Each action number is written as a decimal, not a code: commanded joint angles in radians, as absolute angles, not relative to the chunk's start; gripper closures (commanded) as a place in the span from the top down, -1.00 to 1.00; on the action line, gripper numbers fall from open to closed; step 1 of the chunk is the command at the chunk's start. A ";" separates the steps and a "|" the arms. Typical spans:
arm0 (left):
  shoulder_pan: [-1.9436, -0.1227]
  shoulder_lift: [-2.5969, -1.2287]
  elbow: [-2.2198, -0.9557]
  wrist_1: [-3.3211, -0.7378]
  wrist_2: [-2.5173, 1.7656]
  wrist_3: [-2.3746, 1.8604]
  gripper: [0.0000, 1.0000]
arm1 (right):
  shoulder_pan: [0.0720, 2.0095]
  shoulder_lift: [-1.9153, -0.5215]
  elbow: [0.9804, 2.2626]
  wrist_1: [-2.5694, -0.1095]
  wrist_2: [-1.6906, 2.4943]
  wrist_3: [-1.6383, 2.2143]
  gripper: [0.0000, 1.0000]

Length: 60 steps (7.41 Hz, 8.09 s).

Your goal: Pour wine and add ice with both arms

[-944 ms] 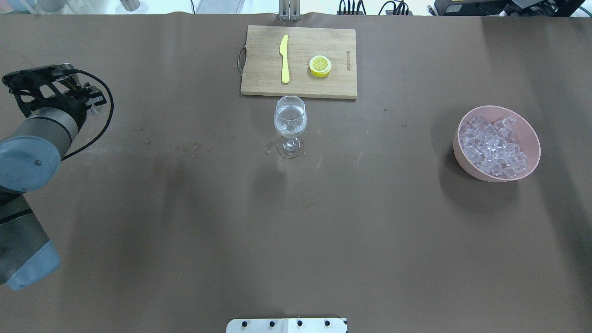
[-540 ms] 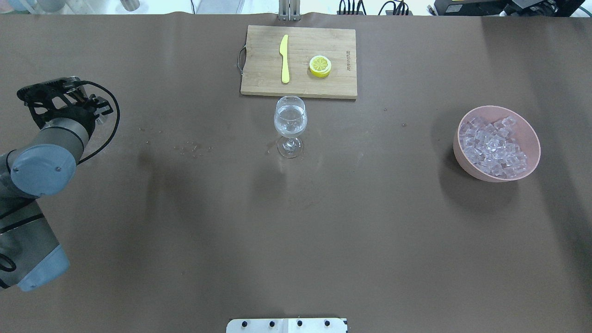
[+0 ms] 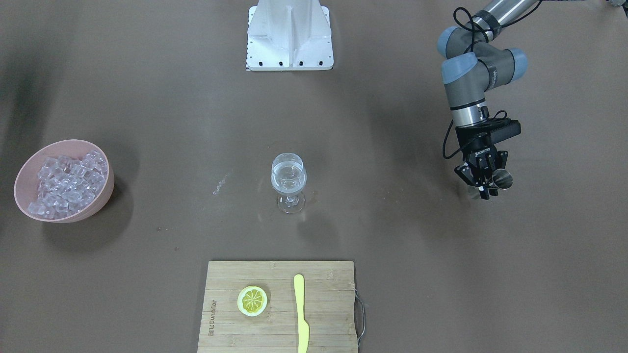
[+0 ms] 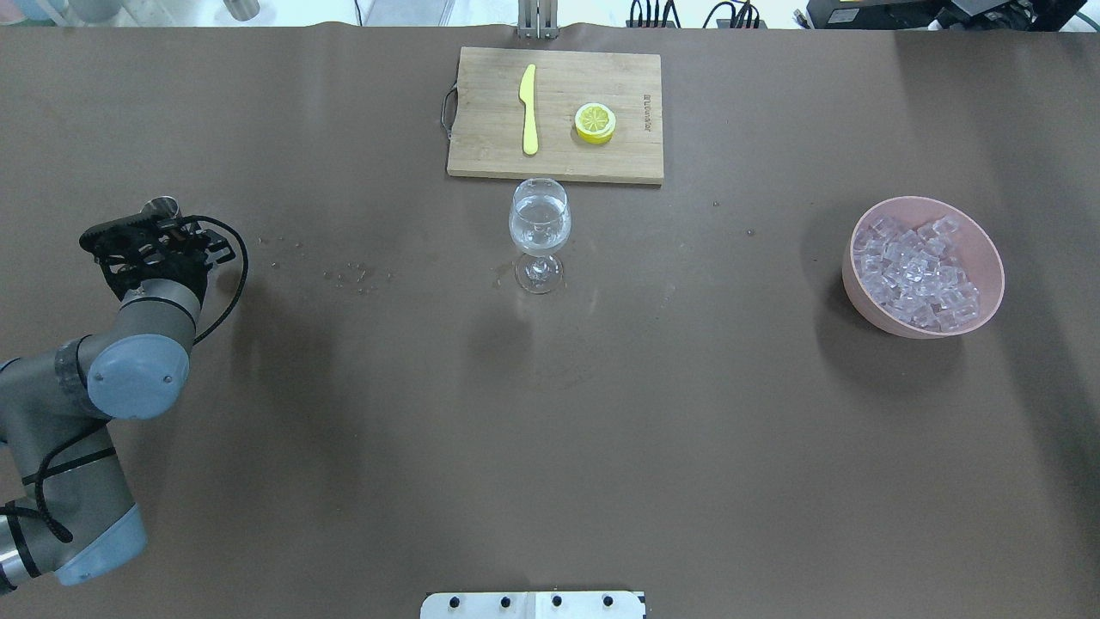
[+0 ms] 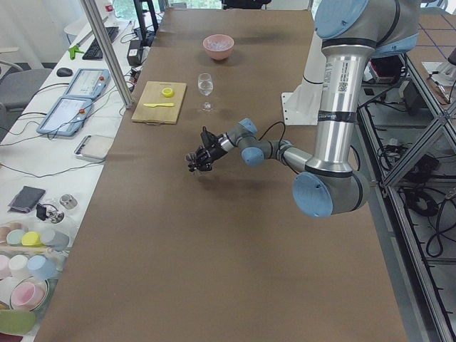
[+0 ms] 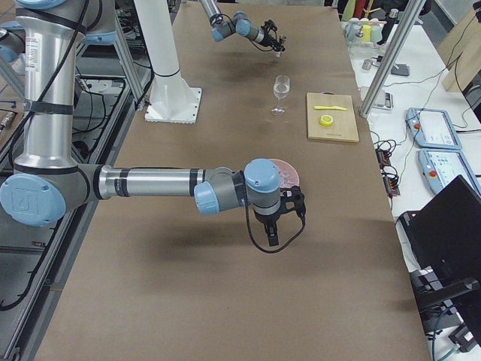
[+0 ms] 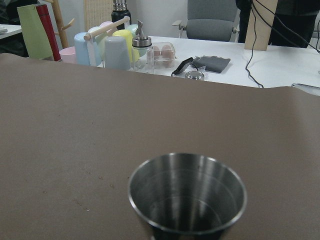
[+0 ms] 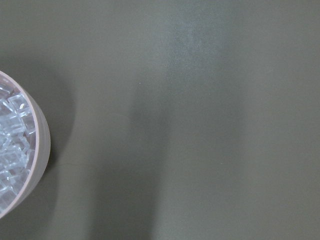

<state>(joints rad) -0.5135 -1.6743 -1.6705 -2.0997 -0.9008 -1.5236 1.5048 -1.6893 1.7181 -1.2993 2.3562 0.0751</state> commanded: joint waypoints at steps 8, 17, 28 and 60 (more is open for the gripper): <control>-0.500 -1.669 -1.670 -2.105 -0.888 -1.474 0.24 | 1.505 -1.689 1.718 -1.299 2.356 0.075 1.00; -0.505 -1.583 -1.808 -2.157 -0.957 -1.307 0.95 | 1.505 -1.681 1.715 -1.299 2.355 0.075 1.00; -1.240 -1.502 -1.987 -1.883 -1.871 -0.183 0.96 | 1.506 -1.683 1.715 -1.299 2.356 0.075 1.00; -1.638 -1.470 -1.772 -1.474 -2.424 0.138 0.96 | 0.807 -1.548 1.879 -1.250 1.736 1.013 -1.00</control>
